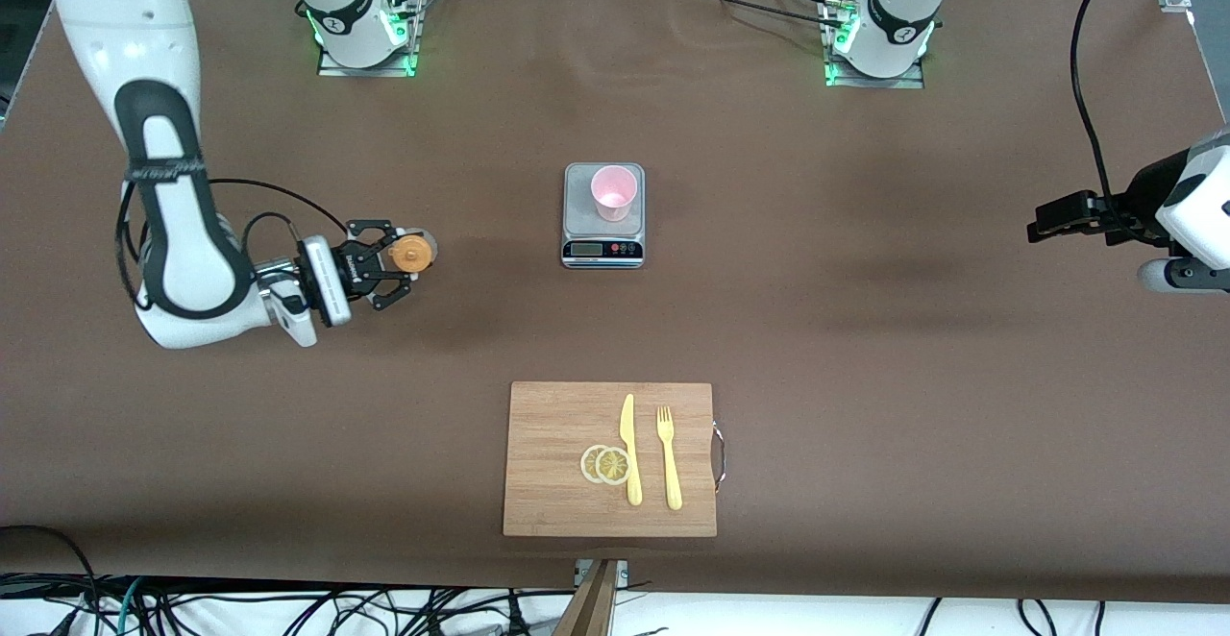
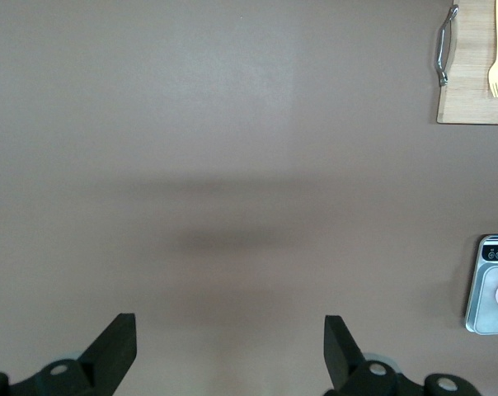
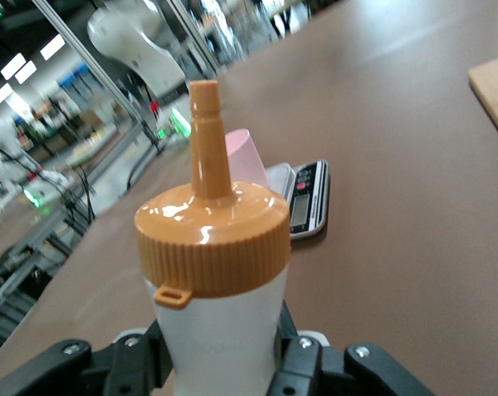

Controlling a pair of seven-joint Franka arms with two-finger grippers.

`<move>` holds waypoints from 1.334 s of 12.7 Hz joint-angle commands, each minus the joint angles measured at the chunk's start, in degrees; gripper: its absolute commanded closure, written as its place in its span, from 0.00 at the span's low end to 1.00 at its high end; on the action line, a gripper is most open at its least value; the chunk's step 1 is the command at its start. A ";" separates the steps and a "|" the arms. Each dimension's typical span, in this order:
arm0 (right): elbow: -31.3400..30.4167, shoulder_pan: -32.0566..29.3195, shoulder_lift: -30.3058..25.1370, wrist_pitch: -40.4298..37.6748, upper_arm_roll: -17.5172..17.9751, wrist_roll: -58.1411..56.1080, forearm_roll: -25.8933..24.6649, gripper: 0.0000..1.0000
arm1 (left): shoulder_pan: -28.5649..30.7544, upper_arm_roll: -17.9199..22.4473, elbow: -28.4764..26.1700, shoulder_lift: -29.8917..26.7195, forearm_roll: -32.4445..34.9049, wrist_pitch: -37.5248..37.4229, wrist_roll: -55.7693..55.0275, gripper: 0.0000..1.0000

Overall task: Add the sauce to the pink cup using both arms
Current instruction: 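Lift the bottle with the right gripper and tilt it over the cup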

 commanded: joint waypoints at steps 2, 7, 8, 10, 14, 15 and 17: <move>-2.06 7.11 -7.46 6.32 -0.31 11.34 -7.18 0.91 | -0.40 0.43 0.74 0.30 -0.12 -0.63 1.25 0.00; -2.06 17.82 -10.72 13.97 -0.22 27.95 -18.87 0.91 | -0.49 0.34 0.83 0.30 -0.21 -0.63 1.16 0.00; -2.06 19.67 -10.99 15.29 -0.22 31.29 -21.50 0.91 | -0.48 0.34 0.83 0.30 -0.21 -0.63 1.16 0.00; -2.23 24.41 -11.60 17.40 -0.22 37.26 -26.25 0.91 | -0.48 0.43 0.83 0.30 -0.21 -0.63 1.25 0.00; -2.41 31.89 -12.57 18.82 -0.05 49.48 -38.81 0.91 | -0.48 0.34 0.83 0.38 -0.30 -0.63 1.25 0.00; -2.41 33.91 -12.66 18.82 -0.05 52.73 -41.80 0.91 | -0.48 0.34 0.83 0.38 -0.30 -0.63 1.25 0.00; -2.67 37.34 -12.75 18.82 0.04 59.15 -47.69 0.91 | -0.48 0.34 0.83 0.38 -0.39 -0.54 1.34 0.00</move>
